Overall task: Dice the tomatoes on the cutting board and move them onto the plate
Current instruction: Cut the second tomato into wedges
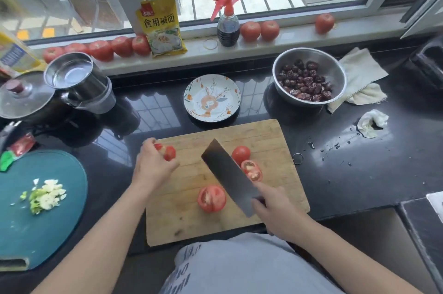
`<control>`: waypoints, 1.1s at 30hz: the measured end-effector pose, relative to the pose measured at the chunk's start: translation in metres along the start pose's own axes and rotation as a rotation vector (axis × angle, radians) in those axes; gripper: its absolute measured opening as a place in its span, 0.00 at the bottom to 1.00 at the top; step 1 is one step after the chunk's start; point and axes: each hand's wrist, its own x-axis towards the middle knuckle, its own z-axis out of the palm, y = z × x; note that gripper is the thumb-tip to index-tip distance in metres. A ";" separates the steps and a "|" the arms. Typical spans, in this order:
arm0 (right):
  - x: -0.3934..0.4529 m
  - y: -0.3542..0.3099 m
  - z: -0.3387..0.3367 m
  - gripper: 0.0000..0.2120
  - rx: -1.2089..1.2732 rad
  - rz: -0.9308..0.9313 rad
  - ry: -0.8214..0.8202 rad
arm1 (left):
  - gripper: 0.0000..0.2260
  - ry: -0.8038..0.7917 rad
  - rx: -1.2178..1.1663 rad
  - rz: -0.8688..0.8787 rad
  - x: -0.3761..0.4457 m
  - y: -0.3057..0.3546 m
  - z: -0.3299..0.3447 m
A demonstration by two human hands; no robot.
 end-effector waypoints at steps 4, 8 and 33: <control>0.005 -0.011 0.029 0.06 -0.305 -0.198 -0.260 | 0.34 0.028 0.091 -0.105 -0.019 -0.072 -0.068; 0.010 -0.010 0.045 0.07 -0.484 -0.251 -0.230 | 0.33 -0.206 0.206 -0.013 -0.061 -0.107 -0.058; 0.029 0.012 0.022 0.06 -0.262 -0.099 0.139 | 0.48 -0.274 -0.128 0.089 -0.085 -0.061 0.078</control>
